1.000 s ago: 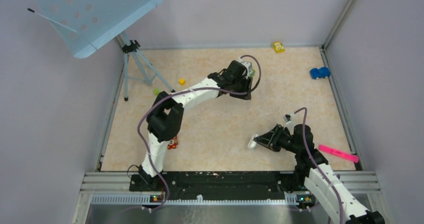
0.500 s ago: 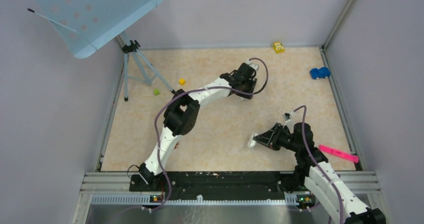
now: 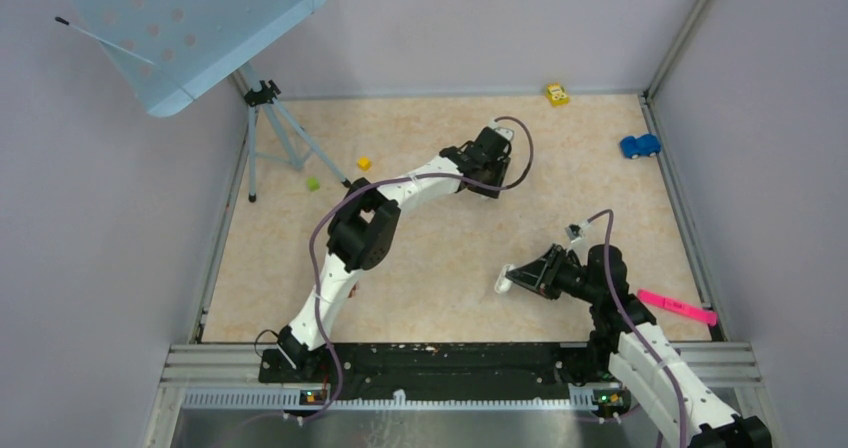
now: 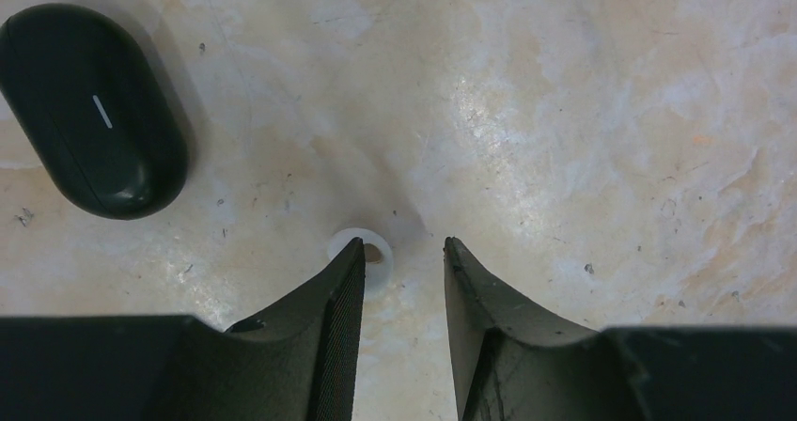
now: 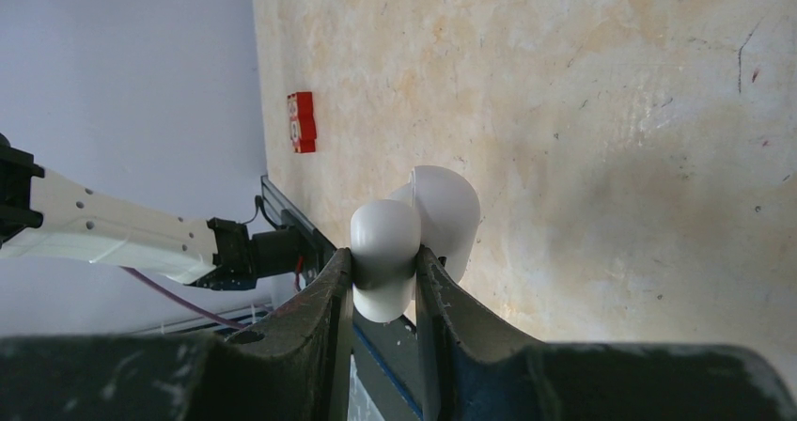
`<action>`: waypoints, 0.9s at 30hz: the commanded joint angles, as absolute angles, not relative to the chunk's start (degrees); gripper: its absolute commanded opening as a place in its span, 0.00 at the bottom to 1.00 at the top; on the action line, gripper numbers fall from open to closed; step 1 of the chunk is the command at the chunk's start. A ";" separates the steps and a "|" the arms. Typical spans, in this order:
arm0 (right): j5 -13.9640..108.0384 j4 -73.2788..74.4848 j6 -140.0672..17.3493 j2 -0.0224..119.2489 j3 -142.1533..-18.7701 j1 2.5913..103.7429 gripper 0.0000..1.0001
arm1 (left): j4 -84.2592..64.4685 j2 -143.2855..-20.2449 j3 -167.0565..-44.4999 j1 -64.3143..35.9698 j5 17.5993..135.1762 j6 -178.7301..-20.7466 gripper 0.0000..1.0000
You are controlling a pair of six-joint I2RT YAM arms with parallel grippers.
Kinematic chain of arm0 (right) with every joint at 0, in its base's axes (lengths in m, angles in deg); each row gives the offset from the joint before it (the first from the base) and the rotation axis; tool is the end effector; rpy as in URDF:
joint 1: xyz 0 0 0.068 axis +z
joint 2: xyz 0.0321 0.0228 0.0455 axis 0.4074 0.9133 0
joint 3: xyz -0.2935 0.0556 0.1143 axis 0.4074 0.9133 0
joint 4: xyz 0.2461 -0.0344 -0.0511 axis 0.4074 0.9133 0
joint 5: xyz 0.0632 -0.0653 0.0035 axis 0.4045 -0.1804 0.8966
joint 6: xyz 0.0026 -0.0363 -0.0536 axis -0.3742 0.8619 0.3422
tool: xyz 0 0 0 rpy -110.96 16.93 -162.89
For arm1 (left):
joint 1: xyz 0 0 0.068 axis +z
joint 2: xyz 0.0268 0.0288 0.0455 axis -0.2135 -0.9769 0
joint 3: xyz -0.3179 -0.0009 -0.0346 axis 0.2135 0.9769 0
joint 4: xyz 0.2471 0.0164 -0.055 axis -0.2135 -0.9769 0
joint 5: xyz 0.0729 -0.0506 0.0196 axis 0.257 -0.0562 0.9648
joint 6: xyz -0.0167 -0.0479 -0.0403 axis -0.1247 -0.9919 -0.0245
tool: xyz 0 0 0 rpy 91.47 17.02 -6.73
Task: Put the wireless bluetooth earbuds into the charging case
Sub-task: Pick up the left earbud from the center of the board.
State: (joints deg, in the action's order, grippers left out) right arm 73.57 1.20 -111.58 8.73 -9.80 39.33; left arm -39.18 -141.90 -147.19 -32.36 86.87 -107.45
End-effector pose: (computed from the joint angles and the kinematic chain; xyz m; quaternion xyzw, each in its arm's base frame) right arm 0.0827 0.0522 0.1724 0.1449 0.8143 0.4988 0.2592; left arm 0.4040 -0.3969 0.2052 0.1994 0.9155 -0.1695 0.3056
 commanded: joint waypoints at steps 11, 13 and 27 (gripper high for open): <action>74.82 -3.49 -111.23 10.72 -11.40 38.92 0.00 | -39.69 -140.20 -144.97 -32.41 90.50 -106.09 0.41; 74.82 -3.51 -111.23 10.73 -11.39 38.97 0.00 | -40.07 -139.78 -144.76 -32.41 91.34 -105.92 0.41; 75.34 -4.41 -111.10 12.09 -12.02 38.93 0.00 | -40.81 -137.19 -141.74 -32.41 94.61 -106.94 0.36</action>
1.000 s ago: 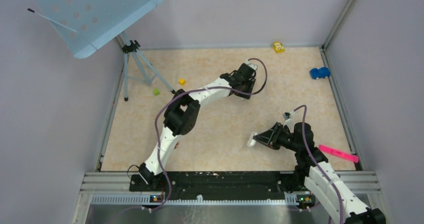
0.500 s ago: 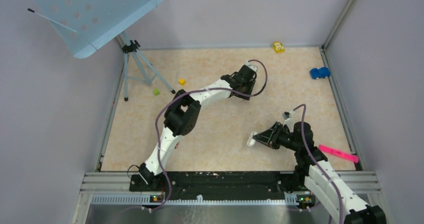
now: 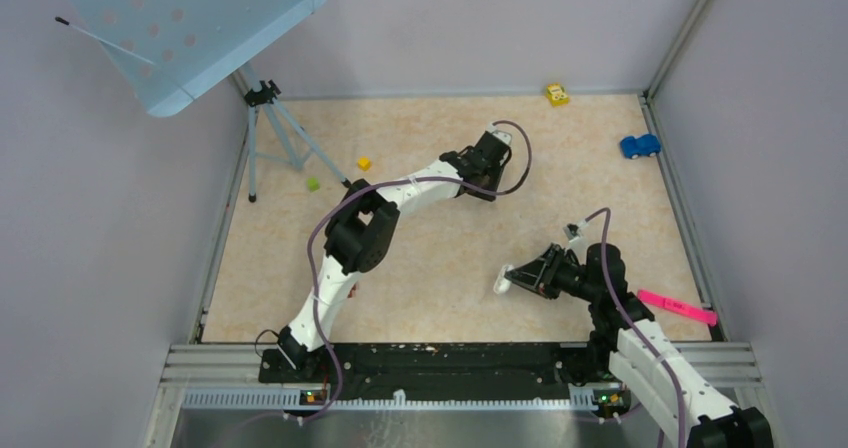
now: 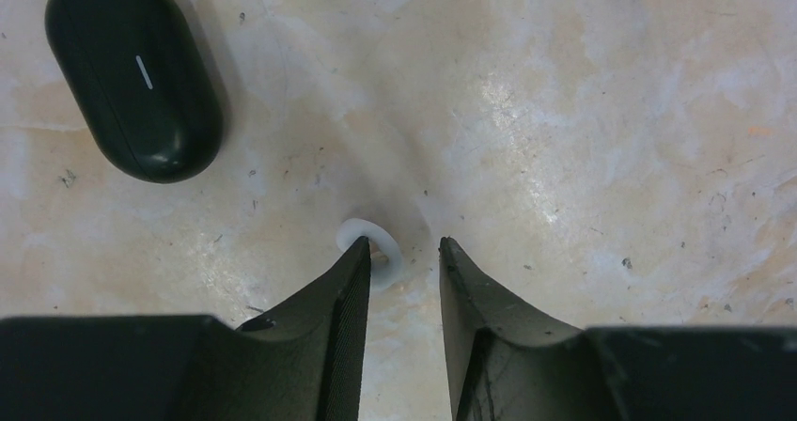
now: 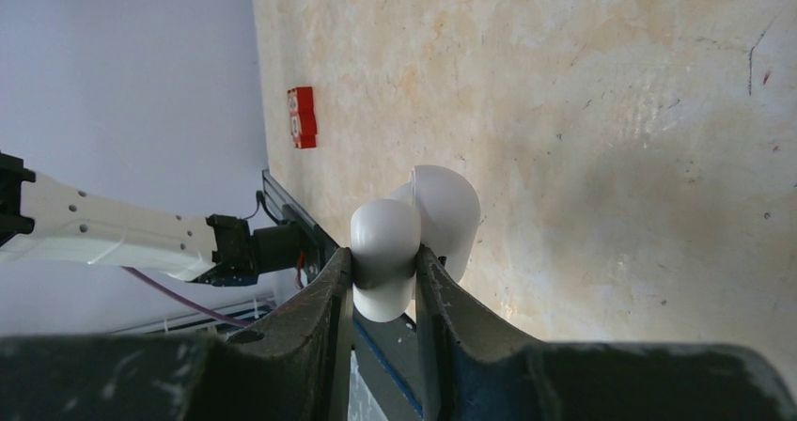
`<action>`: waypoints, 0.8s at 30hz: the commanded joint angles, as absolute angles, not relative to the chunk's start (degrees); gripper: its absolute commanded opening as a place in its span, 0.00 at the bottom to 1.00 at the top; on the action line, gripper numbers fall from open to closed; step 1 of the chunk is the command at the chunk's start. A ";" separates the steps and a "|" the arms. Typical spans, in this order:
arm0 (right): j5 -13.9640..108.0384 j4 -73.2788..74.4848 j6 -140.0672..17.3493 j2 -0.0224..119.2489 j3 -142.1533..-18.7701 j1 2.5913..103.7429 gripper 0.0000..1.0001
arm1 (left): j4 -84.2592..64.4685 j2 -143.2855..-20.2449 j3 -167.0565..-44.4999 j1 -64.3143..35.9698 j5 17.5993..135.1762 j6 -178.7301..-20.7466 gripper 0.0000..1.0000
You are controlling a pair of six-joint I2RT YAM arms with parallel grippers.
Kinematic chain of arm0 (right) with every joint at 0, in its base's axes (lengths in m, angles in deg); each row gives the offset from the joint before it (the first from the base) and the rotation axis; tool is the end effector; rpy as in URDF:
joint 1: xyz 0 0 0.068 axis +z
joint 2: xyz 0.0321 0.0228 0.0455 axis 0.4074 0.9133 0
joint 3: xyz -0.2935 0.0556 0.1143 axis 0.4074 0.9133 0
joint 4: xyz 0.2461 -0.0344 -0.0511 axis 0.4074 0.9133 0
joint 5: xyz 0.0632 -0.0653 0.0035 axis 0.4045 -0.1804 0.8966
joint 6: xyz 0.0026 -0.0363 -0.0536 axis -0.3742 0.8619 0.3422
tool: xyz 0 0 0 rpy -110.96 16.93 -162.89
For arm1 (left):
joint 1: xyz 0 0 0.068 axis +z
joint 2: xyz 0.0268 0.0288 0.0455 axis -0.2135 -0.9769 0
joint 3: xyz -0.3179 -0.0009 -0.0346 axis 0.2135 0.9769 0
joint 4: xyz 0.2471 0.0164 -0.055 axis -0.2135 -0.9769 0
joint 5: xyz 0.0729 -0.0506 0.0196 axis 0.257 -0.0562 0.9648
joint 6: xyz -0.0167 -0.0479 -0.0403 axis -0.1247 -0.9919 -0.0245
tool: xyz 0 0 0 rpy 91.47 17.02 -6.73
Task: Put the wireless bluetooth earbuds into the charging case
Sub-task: Pick up the left earbud from the center of the board.
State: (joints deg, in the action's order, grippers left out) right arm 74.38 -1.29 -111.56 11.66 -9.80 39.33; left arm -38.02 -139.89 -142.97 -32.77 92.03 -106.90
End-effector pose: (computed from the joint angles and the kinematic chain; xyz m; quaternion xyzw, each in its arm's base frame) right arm 0.0873 0.0540 0.1732 0.1424 0.8153 0.5014 0.2522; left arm 0.3965 -0.3886 0.2024 0.1926 0.9186 -0.1283 0.3203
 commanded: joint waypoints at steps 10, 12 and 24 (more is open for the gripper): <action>75.55 -4.94 -110.62 13.44 -12.48 38.97 0.00 | -42.20 -136.79 -141.50 -32.33 96.45 -107.67 0.32; 75.54 -5.13 -110.72 13.66 -12.39 38.94 0.00 | -42.24 -136.49 -140.97 -32.32 96.86 -107.70 0.32; 75.69 -6.43 -111.24 14.67 -12.34 38.98 0.00 | -40.98 -133.77 -137.89 -31.86 96.88 -108.15 0.20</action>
State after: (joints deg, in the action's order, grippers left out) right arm 75.06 -3.72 -111.56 14.43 -9.80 39.33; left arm -40.27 -137.93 -139.10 -32.23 96.11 -107.75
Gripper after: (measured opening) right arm 0.250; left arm 0.224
